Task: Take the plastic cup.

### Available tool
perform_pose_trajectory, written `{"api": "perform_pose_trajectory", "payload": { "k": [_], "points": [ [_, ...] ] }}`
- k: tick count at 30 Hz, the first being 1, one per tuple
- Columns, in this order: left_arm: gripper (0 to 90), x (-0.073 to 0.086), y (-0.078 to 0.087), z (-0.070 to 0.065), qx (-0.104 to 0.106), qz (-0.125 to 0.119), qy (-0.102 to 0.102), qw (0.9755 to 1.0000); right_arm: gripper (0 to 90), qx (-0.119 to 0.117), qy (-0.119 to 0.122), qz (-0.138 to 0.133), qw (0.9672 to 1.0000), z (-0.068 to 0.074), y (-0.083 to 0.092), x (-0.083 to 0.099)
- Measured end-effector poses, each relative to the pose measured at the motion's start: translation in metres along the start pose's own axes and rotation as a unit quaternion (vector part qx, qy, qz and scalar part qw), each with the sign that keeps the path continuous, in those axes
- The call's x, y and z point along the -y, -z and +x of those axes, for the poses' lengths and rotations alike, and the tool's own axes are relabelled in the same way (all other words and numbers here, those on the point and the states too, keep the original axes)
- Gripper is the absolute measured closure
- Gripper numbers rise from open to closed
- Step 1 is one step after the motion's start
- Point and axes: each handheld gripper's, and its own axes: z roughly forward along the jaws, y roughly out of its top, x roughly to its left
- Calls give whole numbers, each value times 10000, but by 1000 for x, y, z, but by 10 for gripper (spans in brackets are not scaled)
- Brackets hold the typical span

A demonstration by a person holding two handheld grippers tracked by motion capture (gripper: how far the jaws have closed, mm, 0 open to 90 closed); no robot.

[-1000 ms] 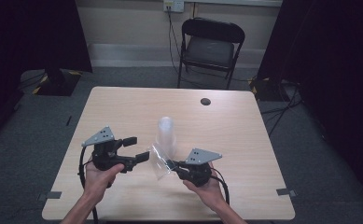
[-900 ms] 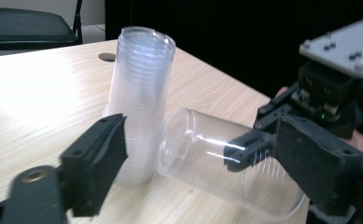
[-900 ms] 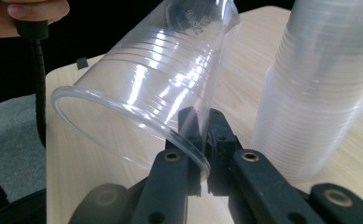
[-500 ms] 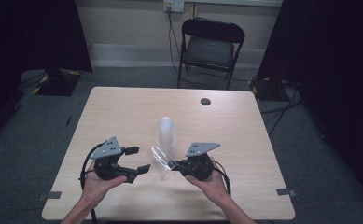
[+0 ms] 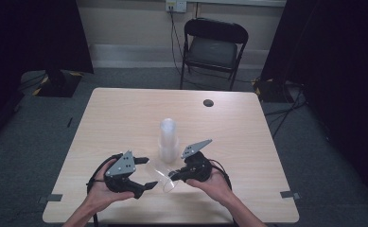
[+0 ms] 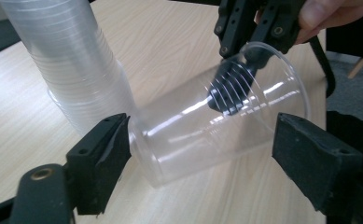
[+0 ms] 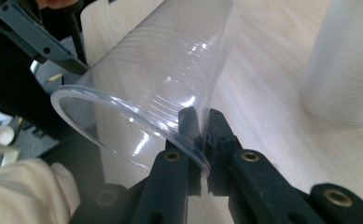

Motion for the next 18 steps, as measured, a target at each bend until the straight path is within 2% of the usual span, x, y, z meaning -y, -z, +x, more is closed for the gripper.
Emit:
{"api": "perform_pose_trajectory", "payload": {
  "k": [2, 7, 12, 18],
  "points": [
    [164, 0, -2, -1, 37, 25, -6, 10000, 871, -61, -4, 61, 10000, 0, -1, 0],
    [153, 1, -9, -7, 78, 196, -281, 9994, 872, -192, 22, 238, 9995, 1, -6, 0],
    [157, 5, -15, -9, 308, 334, -447, 9980, 877, -206, 13, 290, 9994, 0, -7, 0],
    [159, 6, -19, -10, 315, 371, -498, 9976, 877, -200, -26, 269, 9994, -1, -6, 0]
  ]
}}
